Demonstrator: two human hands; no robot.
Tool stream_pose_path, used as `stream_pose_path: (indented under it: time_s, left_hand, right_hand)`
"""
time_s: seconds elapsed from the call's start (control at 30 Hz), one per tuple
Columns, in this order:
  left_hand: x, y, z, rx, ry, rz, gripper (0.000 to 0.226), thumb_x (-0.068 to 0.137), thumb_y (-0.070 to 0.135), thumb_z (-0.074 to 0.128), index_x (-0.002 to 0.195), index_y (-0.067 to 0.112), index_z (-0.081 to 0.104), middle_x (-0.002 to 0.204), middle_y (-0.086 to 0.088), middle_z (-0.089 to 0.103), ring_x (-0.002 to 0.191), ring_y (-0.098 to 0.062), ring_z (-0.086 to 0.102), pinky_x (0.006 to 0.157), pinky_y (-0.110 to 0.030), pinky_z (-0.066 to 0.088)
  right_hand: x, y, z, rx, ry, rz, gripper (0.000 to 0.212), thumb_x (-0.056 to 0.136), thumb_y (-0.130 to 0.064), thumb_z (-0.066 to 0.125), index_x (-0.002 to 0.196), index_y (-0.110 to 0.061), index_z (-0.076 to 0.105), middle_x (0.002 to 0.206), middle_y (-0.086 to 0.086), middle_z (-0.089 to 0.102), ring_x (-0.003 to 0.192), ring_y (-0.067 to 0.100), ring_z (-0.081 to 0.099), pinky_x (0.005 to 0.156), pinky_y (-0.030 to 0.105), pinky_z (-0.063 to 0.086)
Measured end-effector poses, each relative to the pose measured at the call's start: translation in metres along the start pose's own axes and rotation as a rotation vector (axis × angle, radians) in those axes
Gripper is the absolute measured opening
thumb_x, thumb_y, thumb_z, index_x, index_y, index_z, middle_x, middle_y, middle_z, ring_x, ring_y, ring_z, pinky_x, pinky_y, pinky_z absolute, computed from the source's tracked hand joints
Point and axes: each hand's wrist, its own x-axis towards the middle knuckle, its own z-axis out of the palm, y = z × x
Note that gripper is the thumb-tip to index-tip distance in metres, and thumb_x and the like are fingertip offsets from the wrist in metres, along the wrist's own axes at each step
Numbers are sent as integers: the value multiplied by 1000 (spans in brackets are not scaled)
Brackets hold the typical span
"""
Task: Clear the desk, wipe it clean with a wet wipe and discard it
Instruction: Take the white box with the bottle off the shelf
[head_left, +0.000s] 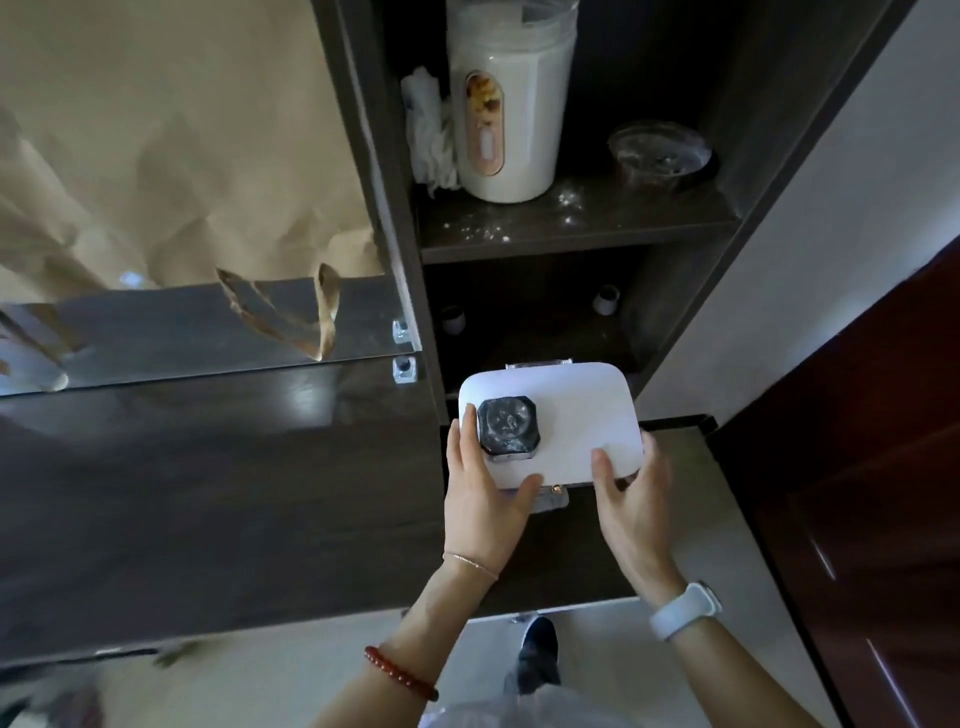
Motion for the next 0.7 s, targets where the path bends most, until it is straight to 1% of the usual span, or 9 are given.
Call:
stream_pose_path:
  time_s: [0.07, 0.13, 0.2, 0.27, 0.33, 0.43, 0.5, 0.57, 0.7]
  left_hand:
    - [-19, -17, -20, 15, -1, -17, 94, 73, 20, 74, 143, 18, 11, 151, -5, 16, 133, -20, 31, 93, -26, 40]
    - [-39, -40, -48, 10, 10, -48, 95, 72, 21, 74, 143, 18, 12, 152, -4, 17, 134, -21, 31, 94, -32, 44]
    - [-57, -63, -77, 2, 18, -77, 96, 71, 20, 75, 143, 19, 11, 151, -3, 17, 135, -20, 30, 95, -33, 45]
    - [-73, -89, -114, -6, 36, -104, 95, 72, 19, 74, 143, 19, 12, 151, -3, 17, 135, -18, 28, 95, -22, 36]
    - [-88, -115, -150, -8, 63, -136, 93, 72, 18, 74, 142, 18, 14, 150, -5, 18, 136, -18, 26, 94, -17, 29]
    - [-102, -149, -201, 6, 112, -185, 91, 71, 16, 75, 141, 17, 17, 149, -7, 21, 136, -20, 27, 95, -15, 26]
    - [-105, -170, -236, 36, 153, -217, 90, 71, 17, 75, 141, 16, 18, 149, -7, 22, 135, -20, 28, 96, -20, 29]
    - [-102, -188, -265, 64, 173, -257, 89, 72, 18, 74, 141, 16, 18, 149, -6, 22, 133, -20, 31, 94, -23, 32]
    - [-79, -220, -315, 63, 186, -291, 89, 72, 18, 74, 142, 17, 17, 147, -4, 23, 131, -19, 33, 91, -20, 31]
  right_hand:
    - [-33, -8, 9, -3, -8, 20, 44, 87, -23, 59, 124, -5, 42, 108, 6, 45, 100, 21, 50, 71, 18, 42]
    - [-68, -19, 26, 4, -28, 34, 44, 86, -23, 60, 124, -6, 43, 111, 8, 46, 102, 20, 48, 69, 10, 37]
    - [-101, -29, 45, 20, -60, 41, 45, 86, -22, 60, 125, -8, 43, 110, 4, 44, 105, 20, 46, 73, 13, 38]
    - [-136, -44, 71, 46, -113, 41, 46, 86, -21, 61, 126, -8, 42, 111, 4, 43, 106, 17, 44, 73, 10, 38]
    - [-165, -60, 99, 55, -171, 28, 46, 86, -21, 61, 125, -7, 43, 114, 9, 45, 107, 19, 45, 69, 9, 39]
    - [-201, -85, 142, 62, -246, 7, 44, 85, -22, 62, 122, -5, 45, 112, 8, 46, 104, 23, 49, 69, 13, 44]
    - [-219, -102, 173, 82, -303, -4, 43, 84, -23, 63, 119, -5, 47, 108, 4, 47, 103, 25, 51, 76, 28, 52]
    - [-229, -117, 201, 92, -363, -2, 44, 83, -26, 65, 119, -8, 46, 107, 0, 46, 103, 22, 52, 79, 33, 53]
    - [-232, -151, 249, 107, -454, -9, 43, 83, -24, 65, 118, -8, 45, 107, 0, 45, 98, 14, 51, 68, 12, 43]
